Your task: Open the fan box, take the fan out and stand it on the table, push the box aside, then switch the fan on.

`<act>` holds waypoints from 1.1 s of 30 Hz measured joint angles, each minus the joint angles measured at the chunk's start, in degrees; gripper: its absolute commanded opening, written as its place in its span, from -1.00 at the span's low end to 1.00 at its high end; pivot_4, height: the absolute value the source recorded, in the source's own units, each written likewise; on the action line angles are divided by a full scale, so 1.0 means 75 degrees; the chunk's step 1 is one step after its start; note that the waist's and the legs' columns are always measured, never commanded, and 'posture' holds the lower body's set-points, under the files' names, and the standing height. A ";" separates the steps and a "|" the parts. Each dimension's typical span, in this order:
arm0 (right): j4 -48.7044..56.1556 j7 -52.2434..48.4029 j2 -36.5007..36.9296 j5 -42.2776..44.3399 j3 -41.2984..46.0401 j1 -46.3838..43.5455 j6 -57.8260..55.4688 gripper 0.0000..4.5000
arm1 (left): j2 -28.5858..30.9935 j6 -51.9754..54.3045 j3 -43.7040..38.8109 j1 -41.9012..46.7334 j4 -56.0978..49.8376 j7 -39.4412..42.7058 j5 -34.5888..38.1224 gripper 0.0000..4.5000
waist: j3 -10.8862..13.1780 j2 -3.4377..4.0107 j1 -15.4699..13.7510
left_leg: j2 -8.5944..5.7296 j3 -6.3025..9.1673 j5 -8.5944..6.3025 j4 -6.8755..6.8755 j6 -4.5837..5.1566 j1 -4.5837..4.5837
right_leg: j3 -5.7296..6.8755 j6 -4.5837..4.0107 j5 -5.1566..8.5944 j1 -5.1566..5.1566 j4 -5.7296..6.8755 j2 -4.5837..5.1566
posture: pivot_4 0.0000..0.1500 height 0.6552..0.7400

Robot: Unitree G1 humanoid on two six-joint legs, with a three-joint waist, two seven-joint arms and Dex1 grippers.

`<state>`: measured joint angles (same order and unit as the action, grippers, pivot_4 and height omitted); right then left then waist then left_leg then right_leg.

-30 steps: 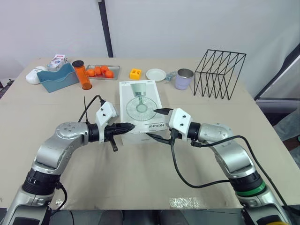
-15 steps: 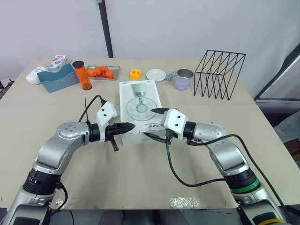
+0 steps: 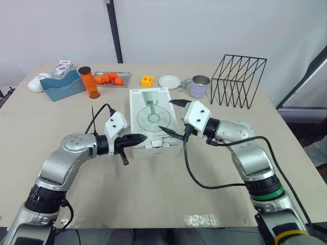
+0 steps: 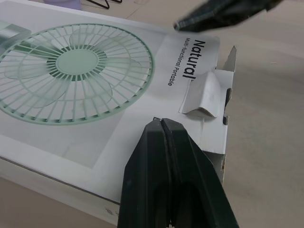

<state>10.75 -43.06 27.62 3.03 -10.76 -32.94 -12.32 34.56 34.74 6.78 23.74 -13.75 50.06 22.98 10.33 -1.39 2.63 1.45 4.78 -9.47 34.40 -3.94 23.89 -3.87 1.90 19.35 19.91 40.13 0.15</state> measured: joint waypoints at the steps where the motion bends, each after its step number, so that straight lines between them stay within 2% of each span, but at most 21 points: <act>1: -0.0016 0.0015 0.0000 0.0002 0.0003 -0.0003 -0.0004 1.00 | 0.0000 0.0000 0.0000 -0.0001 -0.0003 0.0001 -0.0002 -0.99 | 0.0000 0.0000 0.0000 | 0.0000 0.0000 0.0000 0.0000 0.0000 0.0000 | 0.0000 0.0000 0.0000 0.0000 0.0000 0.0000 | 1.00 1.00; 7: 0.0153 -0.0180 0.0179 0.0626 0.0336 0.0010 -0.0755 1.00 | -0.0007 0.0000 0.0007 0.0014 0.0003 -0.0017 -0.0008 -0.99 | 0.0000 0.0000 -0.0002 | -0.0001 0.0000 -0.0001 -0.0001 0.0001 0.0000 | -0.0002 0.0000 0.0000 0.0000 0.0000 0.0001 | 1.00 1.00; 15: 0.1346 -0.1347 0.1173 0.1847 0.0357 0.1210 -0.2040 1.00 | -0.0040 0.0035 -0.0012 0.0036 0.0064 -0.0027 0.0001 -0.99 | -0.0001 0.0002 0.0000 | 0.0002 -0.0003 -0.0002 0.0000 0.0003 -0.0007 | -0.0006 0.0002 0.0002 -0.0004 -0.0002 -0.0004 | 1.00 1.00; 16: 0.1489 -0.1429 0.1234 0.1955 0.0342 0.1373 -0.2128 1.00 | -0.0050 0.0050 -0.0016 0.0042 0.0074 -0.0024 0.0008 -0.99 | -0.0001 0.0001 -0.0001 | 0.0004 -0.0003 -0.0002 0.0000 0.0003 -0.0010 | -0.0006 0.0039 0.0023 -0.0007 -0.0003 -0.0005 | 1.00 1.00; 24: 0.1900 -0.1725 0.1428 0.2031 -0.0086 0.2064 -0.2219 1.00 | -0.0110 0.0216 -0.0115 0.0099 0.0115 -0.0028 0.0078 -0.99 | -0.0001 0.0002 -0.0007 | 0.0004 -0.0005 -0.0002 0.0000 0.0003 -0.0011 | -0.0007 0.0052 0.0030 -0.0008 -0.0004 -0.0005 | 1.00 1.00; 33: 0.2414 -0.2171 0.2165 0.2483 -0.0183 0.2811 -0.3000 1.00 | -0.0120 0.0260 -0.0136 0.0100 0.0113 -0.0027 0.0098 -0.99 | -0.0002 0.0001 -0.0012 | 0.0004 -0.0004 -0.0002 -0.0001 0.0003 -0.0010 | -0.0007 0.0055 0.0032 -0.0008 -0.0008 -0.0005 | 1.00 1.00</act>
<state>28.85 -59.34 43.86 21.65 -12.13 -11.86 -34.82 33.66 36.69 5.76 24.49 -12.90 49.86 23.71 10.32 -1.39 2.54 1.48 4.75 -9.49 34.39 -3.92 23.82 -3.92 2.31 19.59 19.85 40.07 0.11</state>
